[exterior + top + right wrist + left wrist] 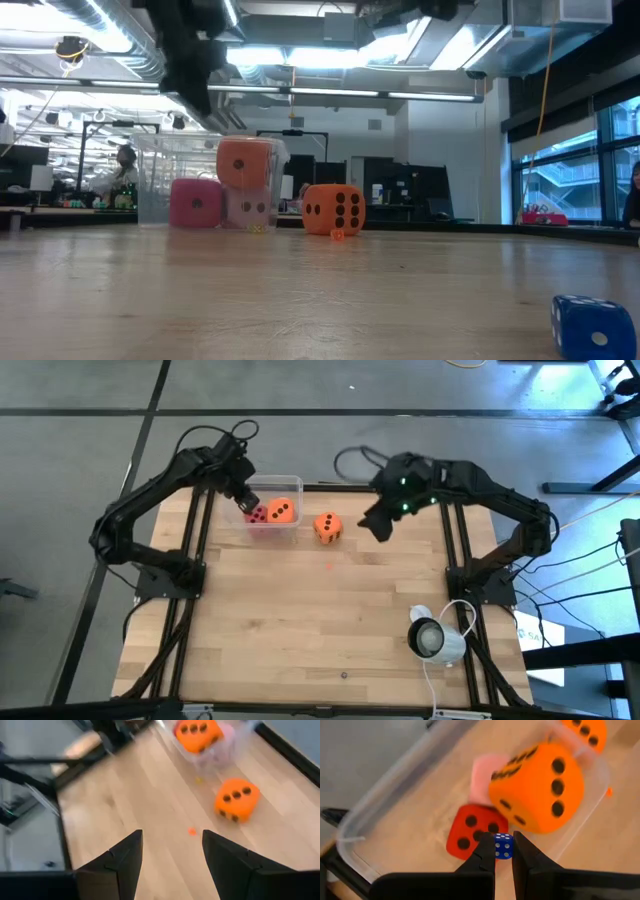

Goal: Pick & Place Dice
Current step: Put the small top blue die into the transparent bin, then put the large orange die into the transparent bin

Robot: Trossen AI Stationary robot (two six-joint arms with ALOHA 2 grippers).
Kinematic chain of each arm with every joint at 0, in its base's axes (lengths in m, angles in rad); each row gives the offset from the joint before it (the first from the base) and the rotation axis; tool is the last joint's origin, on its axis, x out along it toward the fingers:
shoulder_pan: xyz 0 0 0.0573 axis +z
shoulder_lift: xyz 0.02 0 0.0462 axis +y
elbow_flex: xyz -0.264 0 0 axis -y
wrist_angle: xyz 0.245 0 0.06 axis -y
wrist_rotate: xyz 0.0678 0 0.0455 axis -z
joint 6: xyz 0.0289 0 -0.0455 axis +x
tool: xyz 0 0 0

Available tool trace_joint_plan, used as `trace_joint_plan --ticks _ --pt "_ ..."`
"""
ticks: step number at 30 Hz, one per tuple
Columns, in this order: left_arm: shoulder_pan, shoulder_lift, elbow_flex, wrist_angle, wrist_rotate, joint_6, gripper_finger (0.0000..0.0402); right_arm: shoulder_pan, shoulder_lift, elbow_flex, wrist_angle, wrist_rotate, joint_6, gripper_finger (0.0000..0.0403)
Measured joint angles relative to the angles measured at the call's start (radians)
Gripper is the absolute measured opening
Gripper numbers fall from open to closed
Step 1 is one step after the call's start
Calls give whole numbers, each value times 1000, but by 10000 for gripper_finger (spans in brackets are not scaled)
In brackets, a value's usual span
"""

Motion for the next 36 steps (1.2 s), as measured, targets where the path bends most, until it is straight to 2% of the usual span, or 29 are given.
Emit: trace_joint_plan --ticks 6,11,16,20,26,32,36 --pt "81 72 0 -57 120 70 6 107 -25 -52 -27 70 38 205" --pt "100 111 0 -53 142 103 6 151 -40 -142 -15 145 88 205" --pt "100 148 0 -54 157 108 15 187 -51 -245 100 149 100 205" --pt "100 176 0 -59 135 95 41 211 -51 -311 170 149 126 205" --pt "100 204 0 -61 31 90 95 225 -51 -331 200 151 152 205" --pt "97 211 0 -72 48 113 155 239 -55 -332 225 150 153 205" --pt "95 199 0 -79 50 53 184 243 -55 -332 225 154 170 205"
